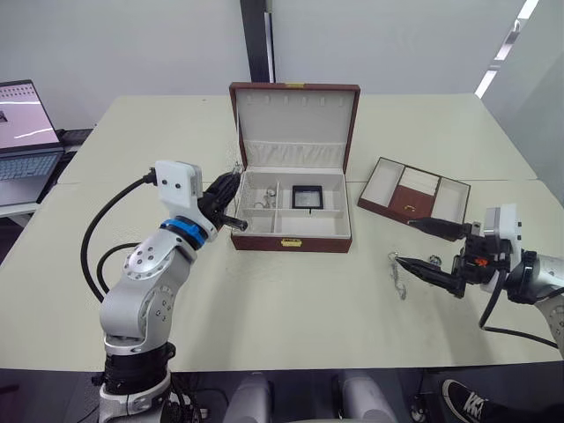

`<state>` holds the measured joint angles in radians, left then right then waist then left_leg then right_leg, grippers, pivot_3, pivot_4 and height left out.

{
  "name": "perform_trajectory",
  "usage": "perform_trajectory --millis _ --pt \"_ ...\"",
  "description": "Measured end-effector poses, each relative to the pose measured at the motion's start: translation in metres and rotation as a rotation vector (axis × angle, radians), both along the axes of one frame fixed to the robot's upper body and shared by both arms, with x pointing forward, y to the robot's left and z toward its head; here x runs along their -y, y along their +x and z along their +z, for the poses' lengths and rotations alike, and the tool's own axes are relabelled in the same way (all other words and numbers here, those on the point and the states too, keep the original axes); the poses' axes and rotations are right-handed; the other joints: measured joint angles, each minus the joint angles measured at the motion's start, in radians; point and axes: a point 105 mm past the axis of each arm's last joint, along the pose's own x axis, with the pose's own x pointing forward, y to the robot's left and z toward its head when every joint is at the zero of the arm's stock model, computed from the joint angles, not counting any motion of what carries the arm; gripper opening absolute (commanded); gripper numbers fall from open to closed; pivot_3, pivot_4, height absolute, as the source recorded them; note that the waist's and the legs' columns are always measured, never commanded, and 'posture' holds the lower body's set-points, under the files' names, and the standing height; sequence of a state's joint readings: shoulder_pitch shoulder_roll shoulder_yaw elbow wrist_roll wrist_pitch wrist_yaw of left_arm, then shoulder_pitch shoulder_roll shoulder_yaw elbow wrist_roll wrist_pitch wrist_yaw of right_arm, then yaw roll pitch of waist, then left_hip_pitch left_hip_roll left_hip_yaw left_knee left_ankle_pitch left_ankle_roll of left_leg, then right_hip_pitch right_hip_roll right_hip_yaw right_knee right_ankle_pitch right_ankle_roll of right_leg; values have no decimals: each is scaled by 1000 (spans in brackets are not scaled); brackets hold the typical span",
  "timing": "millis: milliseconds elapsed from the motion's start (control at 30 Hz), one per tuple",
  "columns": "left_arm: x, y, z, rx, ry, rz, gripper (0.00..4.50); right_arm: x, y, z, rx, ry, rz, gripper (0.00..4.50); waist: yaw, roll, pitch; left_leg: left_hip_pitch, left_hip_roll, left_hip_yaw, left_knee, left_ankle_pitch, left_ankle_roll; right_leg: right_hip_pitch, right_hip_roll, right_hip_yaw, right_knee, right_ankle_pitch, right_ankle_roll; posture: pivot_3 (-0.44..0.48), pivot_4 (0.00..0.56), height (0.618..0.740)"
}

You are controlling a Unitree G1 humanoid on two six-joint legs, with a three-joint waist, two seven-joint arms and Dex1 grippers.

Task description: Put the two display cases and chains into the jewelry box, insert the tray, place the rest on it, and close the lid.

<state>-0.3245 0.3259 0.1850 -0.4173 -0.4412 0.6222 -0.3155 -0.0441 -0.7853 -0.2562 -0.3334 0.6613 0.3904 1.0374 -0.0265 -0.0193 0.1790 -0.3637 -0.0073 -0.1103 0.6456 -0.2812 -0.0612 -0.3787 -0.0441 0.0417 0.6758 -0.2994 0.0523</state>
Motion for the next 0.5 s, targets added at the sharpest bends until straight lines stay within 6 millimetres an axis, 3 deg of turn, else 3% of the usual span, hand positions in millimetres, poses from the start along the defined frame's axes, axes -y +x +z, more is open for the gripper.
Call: perform_trajectory --millis 500 --pt "17 5 38 68 -35 -62 12 -1 1 1 9 7 -18 4500 0 -1 1 0 0 0 0 0 0 0 0 0 0 0 0 0 150 740"
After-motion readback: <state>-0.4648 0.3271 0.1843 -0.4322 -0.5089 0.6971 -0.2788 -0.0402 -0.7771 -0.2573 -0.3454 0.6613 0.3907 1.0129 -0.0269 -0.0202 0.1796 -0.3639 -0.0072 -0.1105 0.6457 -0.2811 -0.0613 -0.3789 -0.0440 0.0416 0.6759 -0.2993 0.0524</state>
